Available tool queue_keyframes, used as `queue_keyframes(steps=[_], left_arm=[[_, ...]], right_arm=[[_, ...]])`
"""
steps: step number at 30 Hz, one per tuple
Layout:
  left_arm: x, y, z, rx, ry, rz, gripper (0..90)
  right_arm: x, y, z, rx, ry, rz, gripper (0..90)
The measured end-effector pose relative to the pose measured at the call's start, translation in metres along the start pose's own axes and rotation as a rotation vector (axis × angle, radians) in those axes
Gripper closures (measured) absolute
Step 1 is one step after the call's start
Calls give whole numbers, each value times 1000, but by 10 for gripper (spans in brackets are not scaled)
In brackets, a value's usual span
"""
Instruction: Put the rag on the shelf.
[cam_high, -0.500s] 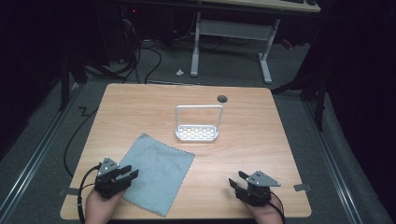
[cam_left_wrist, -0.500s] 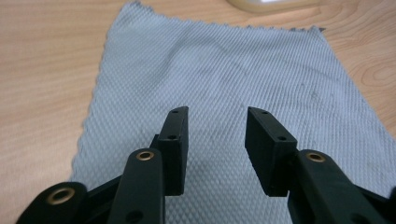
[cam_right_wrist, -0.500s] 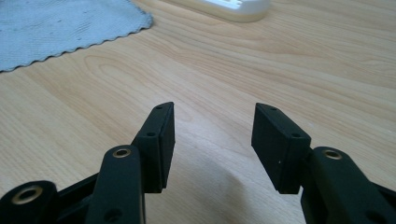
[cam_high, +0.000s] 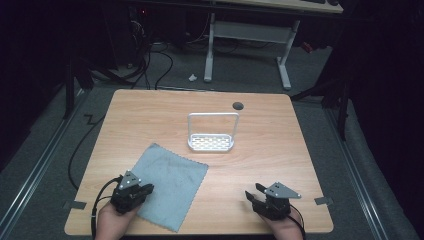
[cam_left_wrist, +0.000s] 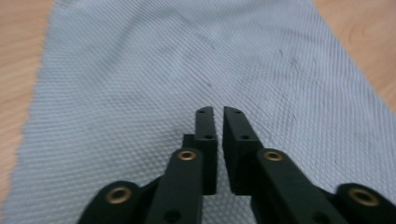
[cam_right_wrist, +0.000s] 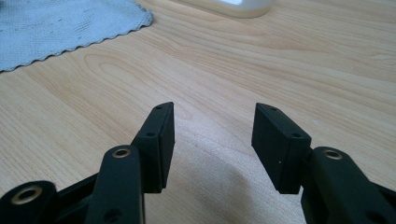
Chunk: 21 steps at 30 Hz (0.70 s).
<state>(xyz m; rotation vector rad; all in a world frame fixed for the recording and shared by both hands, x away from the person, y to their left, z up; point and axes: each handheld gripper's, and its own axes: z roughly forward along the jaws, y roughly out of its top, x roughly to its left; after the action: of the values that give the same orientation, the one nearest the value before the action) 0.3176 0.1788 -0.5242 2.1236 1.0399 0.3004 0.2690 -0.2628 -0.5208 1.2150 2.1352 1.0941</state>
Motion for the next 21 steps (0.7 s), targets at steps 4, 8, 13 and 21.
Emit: queue_keyframes(steps=[4, 8, 13, 21], left_arm=[[-3, 1, 3, 18, -13, 15, 897], [-9, 1, 5, 14, -40, 32, 897], [-26, 4, 11, 19, -80, 68, 896], [-72, 15, 27, 32, -174, 172, 861]], right_arm=[[0, 0, 0, -3, 1, -3, 499], [0, 0, 0, 0, 4, 2, 498], [0, 0, 1, 1, 8, -7, 509], [5, 1, 5, 6, 38, -34, 564]])
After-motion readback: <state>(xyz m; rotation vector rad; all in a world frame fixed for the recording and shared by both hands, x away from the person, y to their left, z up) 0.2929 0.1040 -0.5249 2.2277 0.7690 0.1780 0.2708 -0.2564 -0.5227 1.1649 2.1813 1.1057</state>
